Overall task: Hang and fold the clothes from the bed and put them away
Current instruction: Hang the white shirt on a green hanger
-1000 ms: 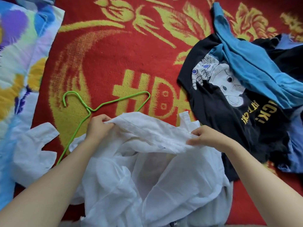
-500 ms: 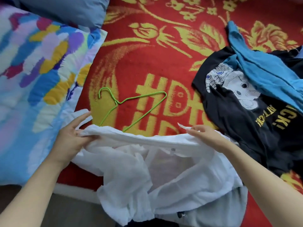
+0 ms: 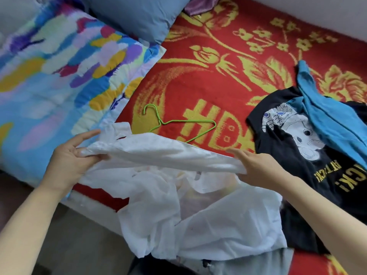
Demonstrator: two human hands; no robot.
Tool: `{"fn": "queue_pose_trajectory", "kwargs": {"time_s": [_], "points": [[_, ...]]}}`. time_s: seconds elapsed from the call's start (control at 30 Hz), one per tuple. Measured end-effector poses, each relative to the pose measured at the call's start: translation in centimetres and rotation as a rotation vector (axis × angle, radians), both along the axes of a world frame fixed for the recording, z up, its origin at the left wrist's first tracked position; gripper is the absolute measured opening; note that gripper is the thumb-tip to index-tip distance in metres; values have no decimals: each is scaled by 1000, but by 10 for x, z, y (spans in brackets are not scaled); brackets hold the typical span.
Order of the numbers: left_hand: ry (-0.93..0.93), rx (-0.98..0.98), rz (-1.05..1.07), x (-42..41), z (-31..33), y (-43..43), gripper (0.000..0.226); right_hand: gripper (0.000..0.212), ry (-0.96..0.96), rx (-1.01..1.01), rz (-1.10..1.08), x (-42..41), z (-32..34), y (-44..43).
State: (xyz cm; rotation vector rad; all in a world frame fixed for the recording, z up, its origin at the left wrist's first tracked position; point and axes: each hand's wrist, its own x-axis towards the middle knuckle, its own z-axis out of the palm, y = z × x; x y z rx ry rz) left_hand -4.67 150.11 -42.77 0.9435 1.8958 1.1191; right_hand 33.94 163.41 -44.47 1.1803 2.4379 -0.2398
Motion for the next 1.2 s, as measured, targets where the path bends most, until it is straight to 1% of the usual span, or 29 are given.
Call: {"fn": "queue_pose_trajectory", "kwargs": {"time_s": [0.03, 0.1, 0.17, 0.2, 0.23, 0.27, 0.3, 0.33, 0.37, 0.4, 0.47, 0.57, 0.63, 0.7, 0.77, 0.83, 0.93, 1.0, 1.03, 1.13, 1.2], "points": [[19, -39, -38, -1, 1, -4, 68, 67, 28, -24, -77, 0, -1, 3], [108, -132, -114, -2, 2, -10, 78, 47, 167, -92, -325, 2, -5, 10], [193, -210, -224, -3, 5, -15, 85, 19, 421, -188, -576, 7, -13, 18], [225, -259, -325, -2, 6, -18, 86, 9, 557, -275, -677, 10, -17, 20], [284, -323, -464, -1, 7, -21, 82, 3, 662, -359, -747, 12, -19, 22], [379, -407, -609, 2, 5, -22, 76, 1, 711, -424, -796, 16, -21, 23], [480, -492, -717, 4, 1, -24, 70, 4, 719, -480, -826, 17, -24, 24], [568, -549, -764, 6, -5, -25, 67, 9, 713, -524, -847, 20, -26, 23], [609, -576, -739, 8, -9, -26, 63, 13, 710, -559, -870, 21, -28, 24], [599, -578, -653, 9, -12, -26, 56, 15, 717, -574, -909, 22, -30, 24], [544, -523, -395, 10, -17, -26, 40, 23, 737, -559, -980, 24, -33, 28], [624, -410, -106, 13, -23, -28, 34, 34, 786, -548, -1000, 23, -34, 33], [629, -361, 23, 15, -26, -29, 35, 42, 823, -606, -962, 19, -33, 38], [520, -291, 124, 15, -27, -30, 39, 48, 808, -663, -870, 14, -27, 42], [384, -217, 169, 13, -26, -31, 47, 50, 725, -670, -730, 10, -20, 48], [357, -174, 175, 11, -29, -34, 46, 44, 609, -573, -562, 5, -13, 55], [475, -131, 285, 8, -36, -36, 27, 32, 484, -322, -379, -4, -6, 61], [521, -91, 386, 4, -38, -34, 18, 20, 431, -220, -235, -10, -1, 61], [517, -62, 427, 2, -39, -33, 16, 19, 382, -187, -156, -13, 0, 61], [454, -3, 520, -5, -39, -32, 10, 27, 174, -57, 8, -13, -2, 63], [424, 25, 548, -6, -39, -34, 10, 27, 77, 59, 65, -10, -5, 64]]}}
